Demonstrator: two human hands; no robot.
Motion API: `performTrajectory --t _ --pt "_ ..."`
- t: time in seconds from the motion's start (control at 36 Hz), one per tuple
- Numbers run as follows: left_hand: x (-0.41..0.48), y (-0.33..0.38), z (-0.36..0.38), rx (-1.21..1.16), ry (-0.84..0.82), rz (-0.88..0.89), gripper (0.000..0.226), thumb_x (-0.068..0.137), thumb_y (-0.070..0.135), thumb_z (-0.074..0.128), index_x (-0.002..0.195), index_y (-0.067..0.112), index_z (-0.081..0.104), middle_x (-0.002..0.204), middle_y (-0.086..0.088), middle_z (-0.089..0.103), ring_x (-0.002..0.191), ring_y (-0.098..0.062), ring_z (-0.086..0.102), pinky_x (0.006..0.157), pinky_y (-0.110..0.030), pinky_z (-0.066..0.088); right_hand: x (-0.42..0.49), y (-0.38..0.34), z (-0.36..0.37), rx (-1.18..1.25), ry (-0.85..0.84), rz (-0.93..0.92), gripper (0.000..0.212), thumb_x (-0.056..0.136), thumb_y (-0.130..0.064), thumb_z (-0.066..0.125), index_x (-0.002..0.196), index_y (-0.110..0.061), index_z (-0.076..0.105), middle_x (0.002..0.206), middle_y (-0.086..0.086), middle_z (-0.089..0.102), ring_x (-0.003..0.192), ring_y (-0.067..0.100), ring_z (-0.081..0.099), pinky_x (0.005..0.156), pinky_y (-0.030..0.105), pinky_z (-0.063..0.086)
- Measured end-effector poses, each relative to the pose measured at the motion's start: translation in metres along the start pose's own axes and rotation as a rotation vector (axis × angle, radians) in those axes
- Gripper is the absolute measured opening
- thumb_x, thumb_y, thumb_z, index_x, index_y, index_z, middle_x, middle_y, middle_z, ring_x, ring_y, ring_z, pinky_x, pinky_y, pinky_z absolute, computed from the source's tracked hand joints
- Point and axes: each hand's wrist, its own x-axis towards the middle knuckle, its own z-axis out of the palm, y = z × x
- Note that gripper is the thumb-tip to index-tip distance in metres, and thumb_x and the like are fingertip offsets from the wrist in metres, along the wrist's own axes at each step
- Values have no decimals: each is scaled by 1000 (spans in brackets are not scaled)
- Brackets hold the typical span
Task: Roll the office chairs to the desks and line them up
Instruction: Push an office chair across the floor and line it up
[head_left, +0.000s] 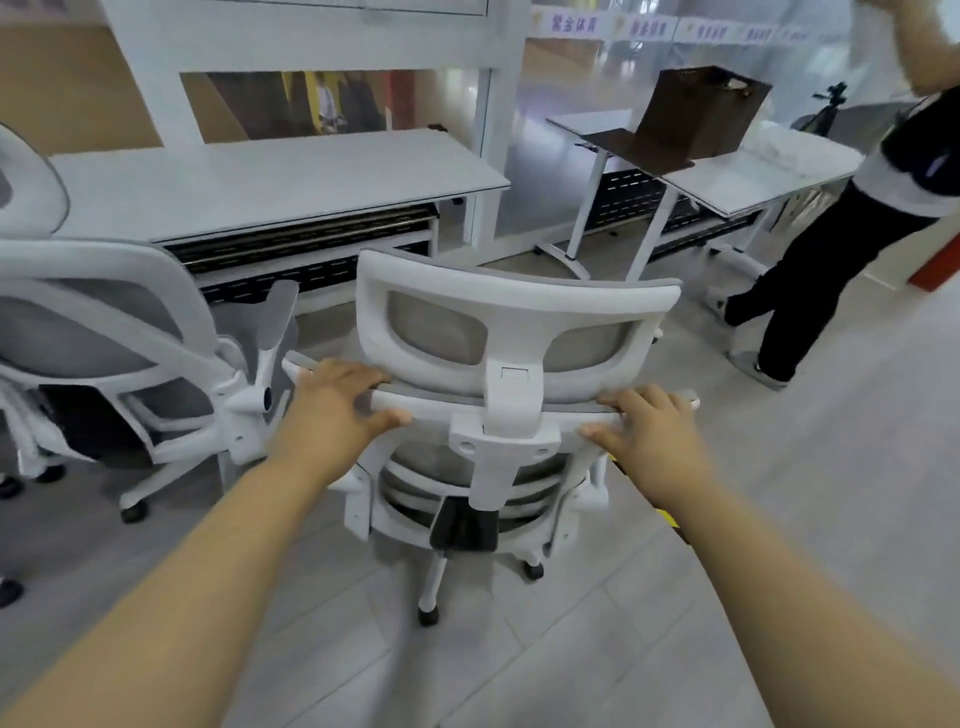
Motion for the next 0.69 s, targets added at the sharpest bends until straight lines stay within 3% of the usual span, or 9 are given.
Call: performTrajectory --t 0.11,0.39,0.53,0.69 --pt "48 -9 -1 28 53 -5 54 77 41 71 122 14 60 132 -3 52 129 -20 30 110 -35 22 58 -10 10 -12 -4 -23 48 81 -51 62 121 -23 60 115 1 53 120 29 34 96 34 32" --pt "170 -41 0 63 126 -60 58 82 37 67 133 16 51 141 -5 44 140 -24 20 114 -39 17 206 -31 37 2 -3 -92 49 82 -54 60 123 -27 58 120 -1 52 124 25 31 93 33 34" --pt "231 -54 -1 60 126 -110 60 84 37 64 136 15 47 147 -7 36 143 -24 14 116 -43 18 280 -40 50 -30 -24 -141 51 83 -56 58 125 -27 56 120 2 52 123 28 32 99 34 32" --pt "300 -70 -4 101 106 -163 62 87 41 59 141 17 40 152 -2 29 145 -21 6 116 -39 14 360 -54 62 -23 -57 -163 53 82 -58 57 125 -27 55 121 2 51 126 28 30 99 38 34"
